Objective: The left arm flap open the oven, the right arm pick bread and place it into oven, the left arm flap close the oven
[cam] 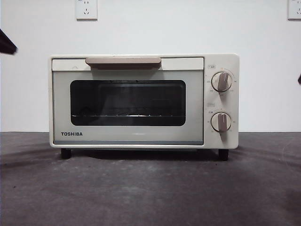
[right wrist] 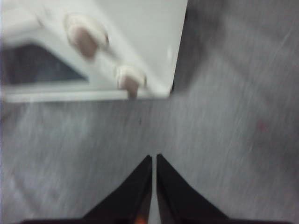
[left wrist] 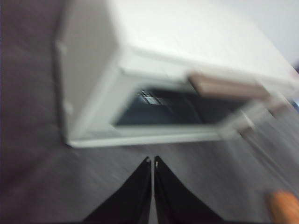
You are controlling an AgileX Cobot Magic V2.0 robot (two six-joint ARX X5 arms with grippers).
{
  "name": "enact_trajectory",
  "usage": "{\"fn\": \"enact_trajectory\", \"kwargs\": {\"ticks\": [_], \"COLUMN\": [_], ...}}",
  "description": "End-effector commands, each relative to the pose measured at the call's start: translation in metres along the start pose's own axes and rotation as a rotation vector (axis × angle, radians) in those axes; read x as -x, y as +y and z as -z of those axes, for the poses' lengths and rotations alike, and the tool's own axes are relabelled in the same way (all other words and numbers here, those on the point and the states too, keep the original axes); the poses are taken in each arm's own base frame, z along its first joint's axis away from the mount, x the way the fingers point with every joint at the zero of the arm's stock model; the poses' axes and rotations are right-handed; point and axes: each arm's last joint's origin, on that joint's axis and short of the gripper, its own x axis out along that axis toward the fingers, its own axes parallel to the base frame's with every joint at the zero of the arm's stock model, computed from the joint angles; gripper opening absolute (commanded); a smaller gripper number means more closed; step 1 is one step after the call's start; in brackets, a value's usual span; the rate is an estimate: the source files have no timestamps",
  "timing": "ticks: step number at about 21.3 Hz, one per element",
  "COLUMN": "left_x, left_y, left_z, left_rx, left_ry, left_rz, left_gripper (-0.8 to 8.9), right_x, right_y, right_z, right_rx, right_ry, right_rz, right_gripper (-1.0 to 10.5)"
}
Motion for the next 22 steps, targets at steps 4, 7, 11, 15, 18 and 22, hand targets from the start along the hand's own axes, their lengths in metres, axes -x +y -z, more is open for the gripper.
{"fn": "enact_trajectory", "kwargs": {"ticks": [4, 7, 11, 15, 18, 22], "left_x": [0.001, 0.003, 0.001, 0.0, 0.0, 0.0], "left_y": [-0.022, -0.039, -0.051, -0.055, -0.055, -0.056], "left_z": [-0.009, -0.011, -0.01, -0.009, -0.009, -0.011], "left_rx": [-0.048, -0.056, -0.087, -0.102, -0.11, -0.128], "left_ry": [0.073, 0.15, 0.176, 0.186, 0.179, 0.157], "left_rz": [0.168, 0.229, 0.293, 0.311, 0.314, 0.32], "left_gripper": [0.19, 0.2, 1.9, 7.49, 7.49, 7.47], "right_x": [0.011, 0.02, 0.019, 0.019, 0.014, -0.002], "right_y": [0.021, 0.038, 0.044, 0.041, 0.036, 0.028], "right_z": [-0.013, -0.017, -0.012, -0.01, -0.004, 0.006], "right_rx": [0.068, 0.173, 0.159, 0.082, -0.033, -0.108], "right_ry": [0.145, 0.179, 0.224, 0.241, 0.314, 0.494], "right_rz": [-0.058, -0.136, -0.17, -0.101, 0.006, 0.17], "right_gripper": [0.1, 0.1, 0.9, 5.6, 5.6, 5.6]}}
